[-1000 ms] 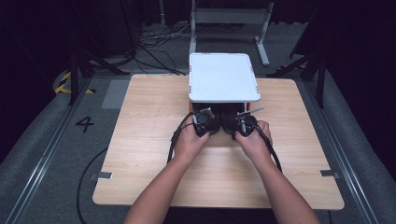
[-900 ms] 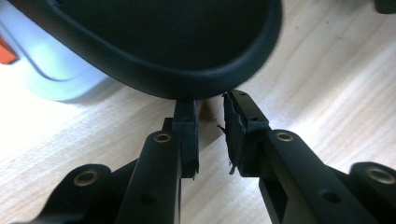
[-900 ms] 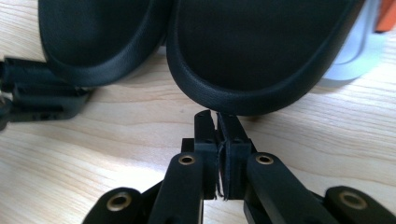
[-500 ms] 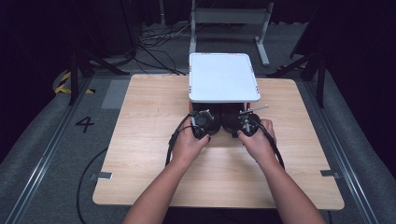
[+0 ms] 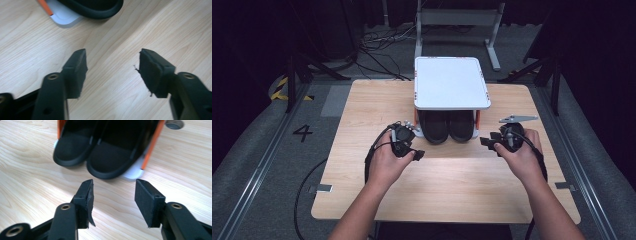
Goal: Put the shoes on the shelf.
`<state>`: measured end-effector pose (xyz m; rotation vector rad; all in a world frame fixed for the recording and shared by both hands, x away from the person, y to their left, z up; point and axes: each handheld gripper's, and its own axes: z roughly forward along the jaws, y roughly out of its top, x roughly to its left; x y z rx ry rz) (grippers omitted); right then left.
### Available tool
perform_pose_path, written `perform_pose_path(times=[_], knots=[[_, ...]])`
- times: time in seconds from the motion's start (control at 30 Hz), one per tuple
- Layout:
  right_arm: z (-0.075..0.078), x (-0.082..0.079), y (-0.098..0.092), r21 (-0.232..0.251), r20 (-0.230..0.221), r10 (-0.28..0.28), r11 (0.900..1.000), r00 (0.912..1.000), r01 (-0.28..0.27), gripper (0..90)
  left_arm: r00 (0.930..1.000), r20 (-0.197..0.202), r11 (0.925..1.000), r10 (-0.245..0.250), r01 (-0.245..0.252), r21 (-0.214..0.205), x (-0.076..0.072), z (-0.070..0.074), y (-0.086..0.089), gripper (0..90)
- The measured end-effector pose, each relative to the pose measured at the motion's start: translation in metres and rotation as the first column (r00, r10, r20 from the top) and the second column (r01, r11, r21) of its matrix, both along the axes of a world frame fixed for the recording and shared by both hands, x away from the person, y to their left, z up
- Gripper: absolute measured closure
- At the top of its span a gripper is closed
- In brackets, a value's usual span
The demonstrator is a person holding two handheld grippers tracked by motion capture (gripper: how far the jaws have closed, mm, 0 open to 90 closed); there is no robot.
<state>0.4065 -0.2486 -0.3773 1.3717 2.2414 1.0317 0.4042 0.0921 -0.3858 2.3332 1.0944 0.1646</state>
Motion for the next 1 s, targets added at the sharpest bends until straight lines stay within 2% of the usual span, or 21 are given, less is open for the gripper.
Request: perform_pose_path(times=[0.03,0.07,0.1,0.13,0.2,0.3,0.33,0.4,0.43,0.47,0.5,0.57,0.6,0.63,0.67,0.77,0.8,0.83,0.93,0.97,1.0], knots=[[0.001,-0.001,-0.006,-0.005,0.004,0.007,1.0000,1.0000,-0.007,48.9,0.9999,0.015,1.0000,-0.003,0.003,0.005,-0.005,0.001,0.010,36.5],[0.001,-0.001,-0.006,-0.005,0.004,0.007,1.0000,1.0000,-0.007,48.9,0.9999,0.015,1.0000,-0.003,0.003,0.005,-0.005,0.001,0.010,33.6],[0.002,-0.003,-0.017,-0.018,0.017,0.028,0.9994,0.9995,-0.028,44.4,0.9997,0.022,0.9999,-0.012,0.012,0.010,-0.007,0.001,0.015,31.3],[0.002,-0.004,-0.022,-0.026,0.020,0.045,0.9987,0.9988,-0.045,44.4,0.9992,0.035,0.9998,-0.017,0.017,0.014,-0.009,0.001,0.020,29.9],[0.001,-0.006,-0.027,-0.037,0.012,0.067,0.9971,0.9977,-0.066,38.7,0.9997,0.020,0.9996,-0.015,0.015,0.023,-0.012,0.001,0.033,28.1],[0.003,-0.012,-0.040,-0.100,0.022,0.109,0.9892,0.9937,-0.107,35.7,0.9998,0.020,0.9992,-0.010,0.009,0.040,-0.018,0.002,0.049,25.7],[0.004,-0.014,-0.044,-0.109,0.031,0.121,0.9872,0.9922,-0.117,32.8,0.9998,0.015,0.9989,-0.016,0.016,0.045,-0.019,0.003,0.054,24.7],[0.004,-0.016,-0.055,-0.111,0.008,0.114,0.9875,0.9934,-0.113,32.3,0.9999,0.005,0.9985,-0.015,0.014,0.052,-0.020,0.004,0.062,23.3],[0.003,-0.017,-0.062,-0.142,0.007,0.111,0.9839,0.9938,-0.109,31.1,0.9998,-0.016,0.9974,0.006,-0.005,0.072,-0.021,0.004,0.076,22.4],[0.002,-0.018,-0.068,-0.178,0.026,0.110,0.9785,0.9936,-0.103,30.3,0.9996,-0.018,0.9948,0.023,-0.021,0.100,-0.021,0.005,0.085,21.1],[0.001,-0.020,-0.075,-0.206,0.030,0.107,0.9736,0.9939,-0.098,31.9,0.9989,-0.019,0.9939,0.042,-0.040,0.103,-0.021,0.006,0.089,20.3],[-0.002,-0.022,-0.082,-0.216,0.024,0.110,0.9710,0.9936,-0.103,33.2,0.9976,-0.012,0.9931,0.068,-0.066,0.097,-0.022,0.007,0.102,20.2],[-0.002,-0.022,-0.082,-0.216,0.024,0.110,0.9710,0.9936,-0.103,33.2,0.9976,-0.012,0.9931,0.068,-0.066,0.097,-0.022,0.007,0.102,19.7],[-0.004,-0.024,-0.085,-0.215,0.031,0.109,0.9715,0.9936,-0.100,31.4,0.9967,-0.016,0.9936,0.079,-0.078,0.082,-0.023,0.007,0.111,19.7],[-0.007,-0.026,-0.091,-0.210,0.027,0.084,0.9746,0.9961,-0.077,30.6,0.9955,-0.010,0.9925,0.095,-0.094,0.079,-0.023,0.005,0.116,18.4],[-0.015,-0.028,-0.103,-0.219,-0.036,0.039,0.9745,0.9986,-0.046,30.1,0.9926,0.044,0.9867,0.113,-0.117,0.112,-0.024,-0.005,0.127,18.8],[-0.018,-0.028,-0.106,-0.219,-0.030,0.031,0.9751,0.9991,-0.037,28.7,0.9911,0.047,0.9846,0.125,-0.129,0.118,-0.025,-0.009,0.130,18.3],[-0.021,-0.028,-0.110,-0.194,-0.004,0.011,0.9809,0.9999,-0.012,25.4,0.9889,0.051,0.9830,0.140,-0.145,0.114,-0.026,-0.012,0.133,18.2],[-0.030,-0.025,-0.118,-0.124,0.008,-0.017,0.9921,0.9998,0.018,22.3,0.9790,0.069,0.9781,0.192,-0.196,0.068,-0.027,-0.018,0.140,18.5],[-0.034,-0.024,-0.121,-0.120,0.011,-0.015,0.9927,0.9998,0.016,21.6,0.9769,0.098,0.9803,0.190,-0.194,0.037,-0.027,-0.020,0.143,18.7],[-0.038,-0.023,-0.124,-0.127,0.013,-0.021,0.9916,0.9997,0.022,20.5,0.9724,0.116,0.9789,0.202,-0.204,0.005,-0.027,-0.021,0.145,18.9]])
